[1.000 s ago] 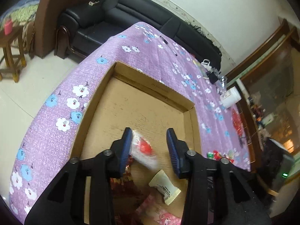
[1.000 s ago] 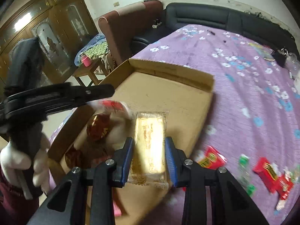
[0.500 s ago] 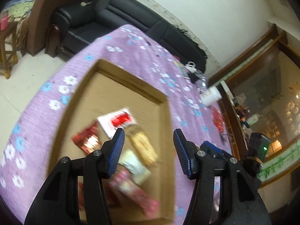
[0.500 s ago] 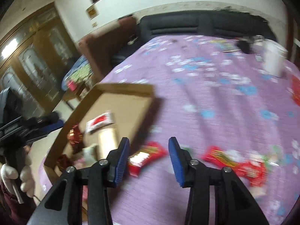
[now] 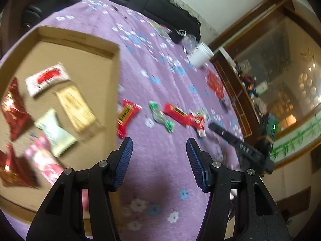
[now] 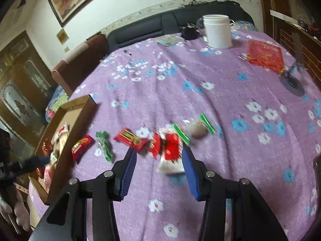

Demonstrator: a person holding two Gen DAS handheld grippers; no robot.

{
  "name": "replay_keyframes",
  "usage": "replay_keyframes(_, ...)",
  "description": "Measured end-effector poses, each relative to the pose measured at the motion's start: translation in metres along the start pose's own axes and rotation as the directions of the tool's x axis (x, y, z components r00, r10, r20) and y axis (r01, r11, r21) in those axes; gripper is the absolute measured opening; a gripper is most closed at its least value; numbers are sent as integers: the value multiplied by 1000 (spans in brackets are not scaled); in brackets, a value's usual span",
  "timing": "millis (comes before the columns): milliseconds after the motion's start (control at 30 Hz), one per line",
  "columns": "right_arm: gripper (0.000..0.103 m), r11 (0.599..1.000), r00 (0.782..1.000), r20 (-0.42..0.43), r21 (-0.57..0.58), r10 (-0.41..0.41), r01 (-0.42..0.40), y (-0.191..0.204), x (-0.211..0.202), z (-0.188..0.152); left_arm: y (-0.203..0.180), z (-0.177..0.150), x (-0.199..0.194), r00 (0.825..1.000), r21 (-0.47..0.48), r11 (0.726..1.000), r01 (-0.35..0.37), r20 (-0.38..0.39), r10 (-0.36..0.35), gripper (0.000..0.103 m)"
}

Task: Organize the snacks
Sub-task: 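Return both tools to the table and grasp the red candy bar with the right gripper, then grasp the green-wrapped candy with the left gripper while the right holds the red bar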

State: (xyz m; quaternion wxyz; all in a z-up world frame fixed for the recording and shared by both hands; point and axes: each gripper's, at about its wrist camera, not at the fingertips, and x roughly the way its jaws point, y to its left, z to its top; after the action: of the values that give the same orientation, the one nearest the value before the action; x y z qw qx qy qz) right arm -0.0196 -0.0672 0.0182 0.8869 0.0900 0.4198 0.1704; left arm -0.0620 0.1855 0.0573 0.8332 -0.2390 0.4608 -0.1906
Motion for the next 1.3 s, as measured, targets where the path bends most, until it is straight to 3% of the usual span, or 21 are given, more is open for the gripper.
replay_keyframes(167,50,987,999,-41,-157,17,-23,37,33,16,-14,-7,8,1000,15,1000,-20,-10,20,56)
replay_keyframes(333,50,947,994,-88,-321,-64,32,70,76,13,-15,-8,5,999,17,999,-47,-4,47,56)
replay_keyframes(367,44,941,992,-95,-335,-78,42,72,82,11,-14,-9,4,999,20,998,-51,-2,51,56)
replay_keyframes(433,24,945,990,-110,-325,-83,44,71,89,9,-14,-9,4,998,29,997,-66,2,66,56)
replay_keyframes(467,22,946,992,-95,-320,-82,48,69,88,8,-14,-8,5,998,31,997,-68,2,68,56)
replay_keyframes(700,22,973,989,-148,-225,11,-45,53,63,-10,-21,1,34,997,23,997,-67,-22,68,56)
replay_keyframes(867,22,981,991,-119,-175,65,-86,38,50,-23,-34,17,64,995,54,994,-91,-27,93,56)
replay_keyframes(1000,22,986,987,-122,-115,105,-119,26,49,-20,-43,31,89,985,101,980,-170,4,170,56)
replay_keyframes(1133,22,988,986,-120,-93,116,-127,22,48,-19,-45,31,113,961,160,948,-276,12,278,56)
replay_keyframes(1233,22,988,987,-117,-95,111,-122,22,47,-19,-52,22,128,924,272,886,-376,41,380,53)
replay_keyframes(1267,22,988,987,-116,-98,108,-119,22,47,-20,-55,17,134,910,314,858,-406,53,411,36)
replay_keyframes(1300,22,988,988,-114,-101,104,-115,23,47,-20,-55,14,137,904,336,844,-418,64,422,28)
